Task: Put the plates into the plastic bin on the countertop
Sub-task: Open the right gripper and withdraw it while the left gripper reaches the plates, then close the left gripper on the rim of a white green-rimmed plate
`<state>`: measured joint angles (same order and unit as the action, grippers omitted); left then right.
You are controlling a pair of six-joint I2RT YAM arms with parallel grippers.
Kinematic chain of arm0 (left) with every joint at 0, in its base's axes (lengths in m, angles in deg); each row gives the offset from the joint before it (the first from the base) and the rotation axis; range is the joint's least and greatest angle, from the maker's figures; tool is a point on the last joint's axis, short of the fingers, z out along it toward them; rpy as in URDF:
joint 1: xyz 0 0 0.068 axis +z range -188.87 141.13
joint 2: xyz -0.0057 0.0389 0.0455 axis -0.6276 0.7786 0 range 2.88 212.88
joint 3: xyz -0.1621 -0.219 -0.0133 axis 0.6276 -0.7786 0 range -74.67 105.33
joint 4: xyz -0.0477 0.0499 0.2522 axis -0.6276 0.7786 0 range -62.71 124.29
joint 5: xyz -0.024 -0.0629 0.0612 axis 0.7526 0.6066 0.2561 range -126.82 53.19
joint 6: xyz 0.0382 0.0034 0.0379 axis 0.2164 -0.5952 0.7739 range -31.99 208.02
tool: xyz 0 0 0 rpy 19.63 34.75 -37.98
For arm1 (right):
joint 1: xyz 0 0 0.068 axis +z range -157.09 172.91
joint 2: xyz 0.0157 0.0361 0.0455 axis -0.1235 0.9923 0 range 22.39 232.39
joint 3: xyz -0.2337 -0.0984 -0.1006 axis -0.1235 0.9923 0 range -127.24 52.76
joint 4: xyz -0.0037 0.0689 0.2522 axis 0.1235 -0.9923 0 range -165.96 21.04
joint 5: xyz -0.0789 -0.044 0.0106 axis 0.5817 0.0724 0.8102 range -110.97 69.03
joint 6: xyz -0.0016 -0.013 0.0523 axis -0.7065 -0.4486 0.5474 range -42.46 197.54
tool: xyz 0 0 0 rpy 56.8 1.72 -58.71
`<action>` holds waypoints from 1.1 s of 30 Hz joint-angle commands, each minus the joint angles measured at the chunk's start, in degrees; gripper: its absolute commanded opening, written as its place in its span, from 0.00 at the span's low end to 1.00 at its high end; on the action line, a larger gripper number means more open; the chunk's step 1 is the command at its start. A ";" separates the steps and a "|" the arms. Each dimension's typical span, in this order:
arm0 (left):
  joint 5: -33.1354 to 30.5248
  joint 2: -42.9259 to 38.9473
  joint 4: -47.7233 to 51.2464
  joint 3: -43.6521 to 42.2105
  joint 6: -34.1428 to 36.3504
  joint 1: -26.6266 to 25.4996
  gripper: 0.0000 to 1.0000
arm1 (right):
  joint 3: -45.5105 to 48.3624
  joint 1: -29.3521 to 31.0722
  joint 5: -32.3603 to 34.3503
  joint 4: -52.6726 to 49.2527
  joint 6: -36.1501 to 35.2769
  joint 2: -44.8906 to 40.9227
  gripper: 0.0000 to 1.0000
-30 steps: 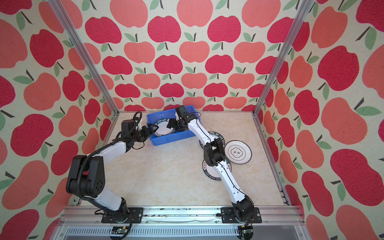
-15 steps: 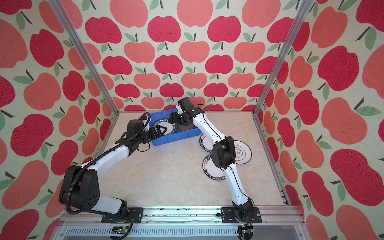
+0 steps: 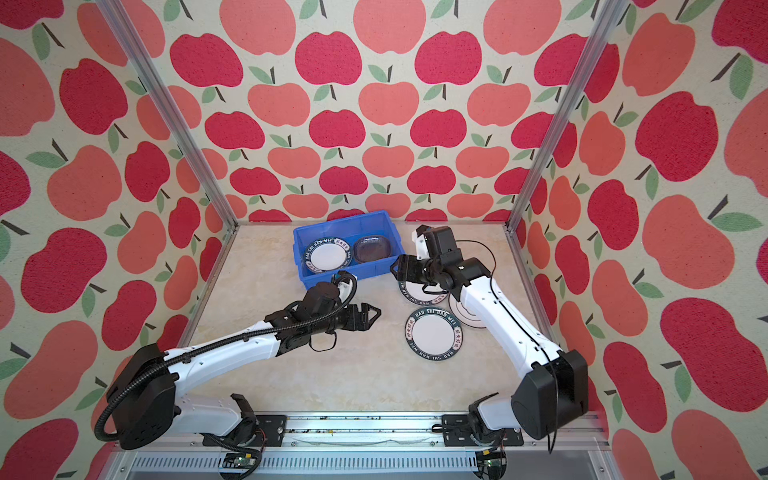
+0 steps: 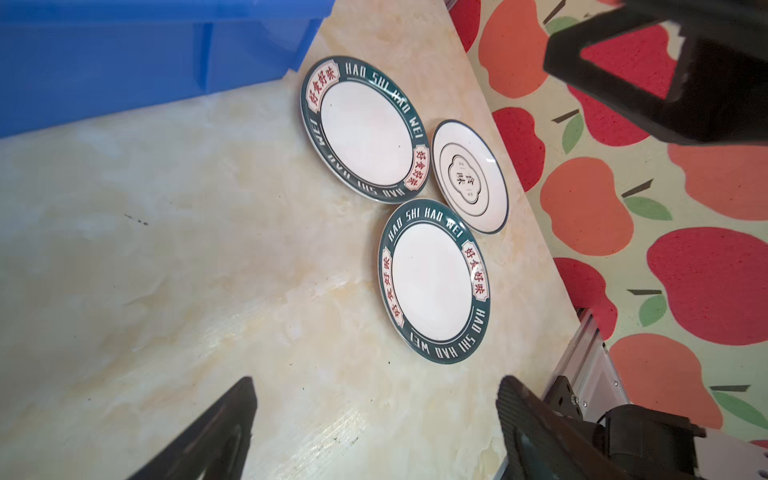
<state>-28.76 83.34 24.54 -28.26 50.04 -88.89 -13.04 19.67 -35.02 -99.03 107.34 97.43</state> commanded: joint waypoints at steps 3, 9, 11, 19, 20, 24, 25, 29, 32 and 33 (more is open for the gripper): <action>-3.16 11.40 -9.49 0.99 -3.07 -3.61 0.75 | 11.24 -5.47 -3.44 1.91 1.14 -8.08 0.70; 2.58 22.98 -17.01 5.99 -6.11 -4.03 0.61 | 15.47 -9.62 -6.64 2.12 1.33 -12.04 0.67; 4.28 25.20 -18.25 7.37 -6.87 -4.03 0.58 | 16.03 -10.79 -7.17 1.67 0.92 -12.96 0.66; 10.04 29.60 -20.86 9.39 -9.74 -2.24 0.51 | 17.81 -13.58 -8.89 0.46 -0.55 -15.45 0.66; 10.66 30.13 -21.47 9.48 -10.26 -2.03 0.51 | 17.92 -13.66 -8.76 0.32 -0.77 -15.53 0.66; 12.25 32.63 -20.74 10.96 -10.90 -1.66 0.51 | 18.23 -13.96 -8.63 -0.21 -1.07 -15.71 0.66; 12.56 33.09 -20.20 11.45 -10.72 -1.66 0.50 | 18.25 -14.02 -8.64 -0.06 -1.06 -15.80 0.66; 14.12 34.78 -18.93 13.33 -10.47 -1.66 0.46 | 18.99 -14.02 -8.75 0.53 -1.03 -15.90 0.67; 14.60 36.25 -17.00 15.04 -10.11 -1.74 0.44 | 19.80 -14.10 -8.55 1.03 -1.11 -15.50 0.66; 14.63 36.76 -15.98 15.79 -9.94 -1.83 0.43 | 20.13 -14.11 -8.62 1.34 -0.99 -15.35 0.66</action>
<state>-15.73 117.99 5.38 -14.75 39.61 -90.49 5.87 5.94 -42.78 -98.33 107.36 82.48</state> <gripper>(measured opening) 0.437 0.658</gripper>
